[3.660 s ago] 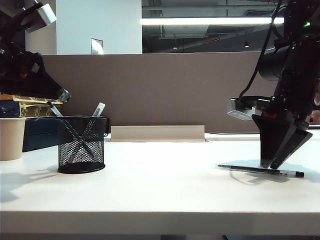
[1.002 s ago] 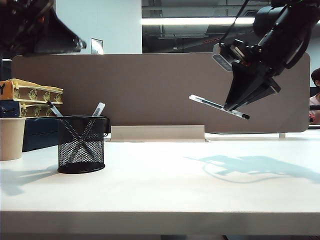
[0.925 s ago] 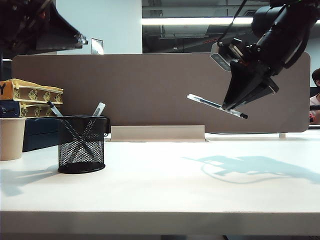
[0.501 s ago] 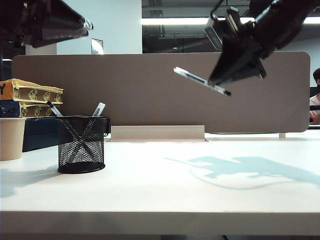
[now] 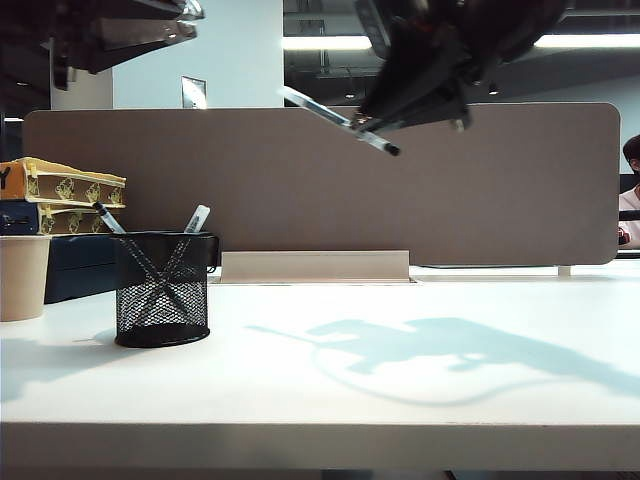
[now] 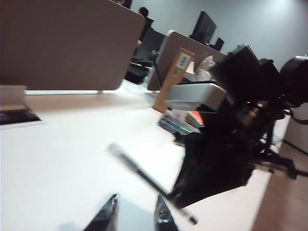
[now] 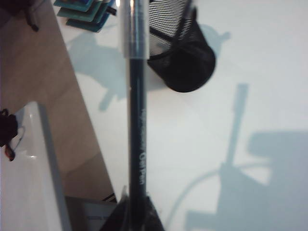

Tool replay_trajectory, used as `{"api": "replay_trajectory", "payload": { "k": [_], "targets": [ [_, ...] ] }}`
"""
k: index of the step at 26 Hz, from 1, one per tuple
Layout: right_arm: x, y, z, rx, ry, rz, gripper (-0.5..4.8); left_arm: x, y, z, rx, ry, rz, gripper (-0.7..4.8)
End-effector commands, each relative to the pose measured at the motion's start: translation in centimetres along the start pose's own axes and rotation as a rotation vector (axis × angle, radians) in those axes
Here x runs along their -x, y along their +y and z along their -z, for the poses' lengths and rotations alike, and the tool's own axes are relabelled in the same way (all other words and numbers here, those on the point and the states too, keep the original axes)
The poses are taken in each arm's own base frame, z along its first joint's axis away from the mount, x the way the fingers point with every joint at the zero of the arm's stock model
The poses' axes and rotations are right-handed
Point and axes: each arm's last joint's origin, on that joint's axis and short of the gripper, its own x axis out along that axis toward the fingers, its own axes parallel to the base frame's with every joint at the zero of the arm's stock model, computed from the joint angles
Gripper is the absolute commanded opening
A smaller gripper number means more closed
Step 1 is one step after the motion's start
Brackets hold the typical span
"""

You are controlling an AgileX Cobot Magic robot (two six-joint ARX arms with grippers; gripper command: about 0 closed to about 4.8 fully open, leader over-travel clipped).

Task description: Pick up one pen and put it in the pen container.

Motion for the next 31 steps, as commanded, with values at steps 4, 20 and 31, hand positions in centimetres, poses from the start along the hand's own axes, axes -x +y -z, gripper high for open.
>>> {"api": "replay_trajectory", "payload": {
  "k": [4, 20, 31],
  "targets": [
    [-1.3, 1.9, -1.1, 0.041, -0.038, -0.064, 0.30, -0.9, -0.4, 0.4, 0.015, 0.021, 0.058, 1.67],
    [0.2, 5.1, -3.1, 0.100, -0.188, -0.184, 0.30, -1.4, -0.3, -0.4, 0.111, -0.066, 0.112, 1.67],
    [-0.8, 6.4, -3.3, 0.134, -0.176, -0.215, 0.30, -2.1, -0.4, -1.8, 0.102, -0.069, 0.163, 1.66]
  ]
}}
